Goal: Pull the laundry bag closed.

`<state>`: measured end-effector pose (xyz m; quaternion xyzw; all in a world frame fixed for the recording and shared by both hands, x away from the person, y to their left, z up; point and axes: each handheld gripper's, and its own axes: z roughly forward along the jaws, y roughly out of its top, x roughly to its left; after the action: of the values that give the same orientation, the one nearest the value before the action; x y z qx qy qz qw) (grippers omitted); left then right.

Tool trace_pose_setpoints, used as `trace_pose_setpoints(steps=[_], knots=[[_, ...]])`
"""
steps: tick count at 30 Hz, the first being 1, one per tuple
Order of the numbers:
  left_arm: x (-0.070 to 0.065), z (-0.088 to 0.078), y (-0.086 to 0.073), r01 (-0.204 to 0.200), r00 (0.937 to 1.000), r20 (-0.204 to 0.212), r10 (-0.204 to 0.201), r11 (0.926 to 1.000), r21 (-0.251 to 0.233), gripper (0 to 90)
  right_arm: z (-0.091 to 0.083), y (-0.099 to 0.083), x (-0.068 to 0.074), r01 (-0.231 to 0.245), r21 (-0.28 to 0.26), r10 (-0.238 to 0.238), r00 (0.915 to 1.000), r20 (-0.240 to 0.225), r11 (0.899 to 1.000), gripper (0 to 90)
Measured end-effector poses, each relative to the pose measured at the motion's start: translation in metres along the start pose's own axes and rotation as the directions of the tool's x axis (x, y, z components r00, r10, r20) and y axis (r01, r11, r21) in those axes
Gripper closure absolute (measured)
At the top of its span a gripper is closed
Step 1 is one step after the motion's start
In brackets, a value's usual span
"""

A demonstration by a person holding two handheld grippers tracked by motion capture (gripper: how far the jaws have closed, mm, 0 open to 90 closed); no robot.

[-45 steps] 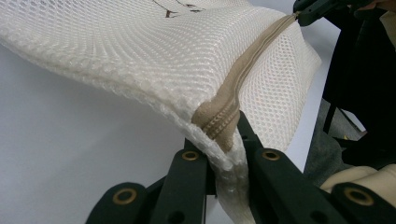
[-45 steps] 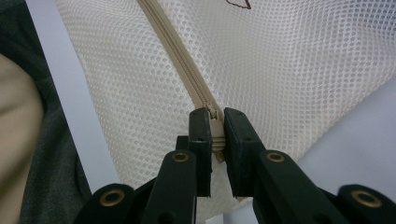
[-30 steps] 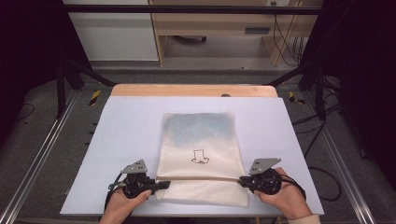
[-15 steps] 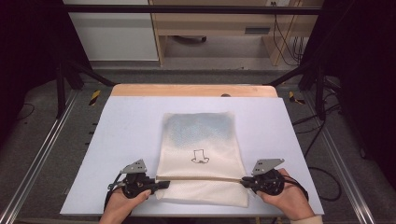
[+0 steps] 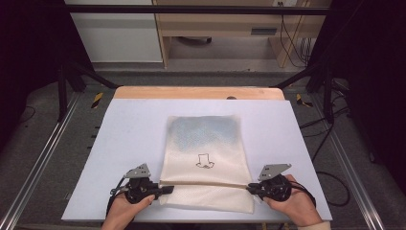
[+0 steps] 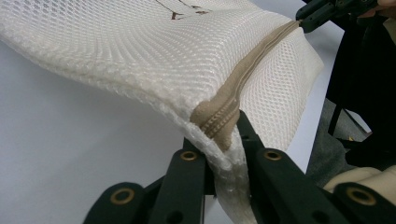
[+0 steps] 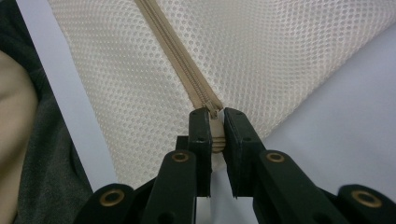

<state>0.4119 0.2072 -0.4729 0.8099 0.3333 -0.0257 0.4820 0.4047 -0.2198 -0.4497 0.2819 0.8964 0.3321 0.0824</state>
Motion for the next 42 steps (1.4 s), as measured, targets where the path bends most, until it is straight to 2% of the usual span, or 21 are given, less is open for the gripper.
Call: trace_pose_setpoints(steps=[2,3,5,8,9,11,13,15,17,18,20,21,23,24,26,28,32,33,37,40,42], knots=[[0.0,-0.001,0.0,0.018,0.9998,-0.01,-0.018,0.9998,-0.005,76.5,0.002,0.0,0.001,0.005,0.005,-0.005,0.9999,-0.013,1.0,81.8],[0.0,-0.001,0.0,0.023,0.9995,-0.02,-0.023,0.9997,-0.006,70.8,0.004,-0.001,0.001,0.004,0.0,-0.004,0.9999,-0.015,1.0,79.7],[-0.002,-0.003,-0.001,0.032,0.9983,-0.047,-0.032,0.9995,-0.008,58.5,0.003,0.0,0.0,-0.008,-0.003,0.008,1.0,-0.004,1.0,72.5],[-0.006,-0.008,-0.001,0.026,0.9941,-0.106,-0.025,0.9996,0.011,46.2,0.001,0.001,0.0,-0.014,-0.029,0.014,0.9999,-0.003,0.999,60.6],[-0.007,-0.01,-0.002,0.029,0.9927,-0.117,-0.027,0.9995,0.013,39.6,0.001,0.001,0.0,-0.021,-0.037,0.021,0.9998,0.006,0.999,54.9],[-0.01,-0.015,-0.002,0.022,0.9904,-0.137,-0.02,0.9997,0.01,33.8,0.002,0.002,-0.001,-0.022,-0.052,0.024,0.9991,0.034,0.998,46.2],[-0.014,-0.021,-0.002,-0.001,0.9828,-0.185,0.002,1.0,0.008,26.8,0.002,0.004,-0.002,-0.047,-0.075,0.052,0.9961,0.071,0.996,38.3],[-0.015,-0.028,-0.001,-0.009,0.9691,-0.247,0.005,0.9998,-0.018,16.8,0.002,0.007,-0.003,-0.055,-0.11,0.068,0.9912,0.114,0.992,29.2],[-0.012,-0.034,0.001,-0.007,0.9608,-0.277,-0.009,0.9984,-0.055,12.0,0.001,0.01,-0.005,-0.074,-0.158,0.101,0.9806,0.168,0.985,23.2],[-0.008,-0.038,0.002,-0.005,0.9501,-0.311,-0.02,0.9967,-0.081,10.4,0.001,0.012,-0.006,-0.086,-0.167,0.116,0.9773,0.177,0.982,20.3],[-0.002,-0.045,0.004,-0.018,0.9273,-0.373,-0.027,0.9932,-0.115,8.0,0.0,0.016,-0.009,-0.117,-0.214,0.165,0.9609,0.223,0.97,17.0],[0.001,-0.048,0.005,-0.025,0.9175,-0.397,-0.03,0.9908,-0.133,7.2,-0.001,0.018,-0.011,-0.127,-0.233,0.181,0.9559,0.231,0.964,14.1],[0.006,-0.055,0.006,-0.039,0.9025,-0.429,-0.038,0.985,-0.168,6.6,-0.003,0.021,-0.015,-0.146,-0.27,0.218,0.941,0.259,0.952,10.8],[0.01,-0.059,0.006,-0.049,0.892,-0.45,-0.043,0.9808,-0.189,6.6,-0.004,0.022,-0.016,-0.155,-0.283,0.232,0.9359,0.265,0.947,10.2],[0.016,-0.065,0.005,-0.058,0.8845,-0.464,-0.05,0.9751,-0.214,6.1,-0.005,0.022,-0.02,-0.167,-0.309,0.257,0.9243,0.282,0.937,7.3],[0.021,-0.07,0.005,-0.069,0.8683,-0.493,-0.059,0.9693,-0.236,5.8,-0.007,0.02,-0.024,-0.167,-0.329,0.272,0.913,0.305,0.929,6.6],[0.029,-0.076,0.004,-0.084,0.854,-0.516,-0.067,0.961,-0.263,5.7,-0.01,0.014,-0.03,-0.188,-0.341,0.302,0.8974,0.322,0.921,6.2],[0.031,-0.078,0.004,-0.09,0.8537,-0.517,-0.064,0.9593,-0.268,5.7,-0.012,0.012,-0.033,-0.185,-0.341,0.303,0.8926,0.334,0.922,6.2],[0.037,-0.082,0.003,-0.127,0.8404,-0.541,-0.04,0.9549,-0.268,5.7,-0.017,0.003,-0.04,-0.202,-0.355,0.331,0.8743,0.355,0.913,6.4],[0.042,-0.084,0.002,-0.16,0.8253,-0.564,-0.015,0.9523,-0.26,5.0,-0.02,-0.003,-0.046,-0.222,-0.364,0.359,0.8587,0.366,0.904,6.7],[0.045,-0.085,0.001,-0.168,0.819,-0.574,-0.012,0.9509,-0.26,5.0,-0.022,-0.007,-0.049,-0.225,-0.367,0.365,0.8523,0.375,0.903,7.0]])
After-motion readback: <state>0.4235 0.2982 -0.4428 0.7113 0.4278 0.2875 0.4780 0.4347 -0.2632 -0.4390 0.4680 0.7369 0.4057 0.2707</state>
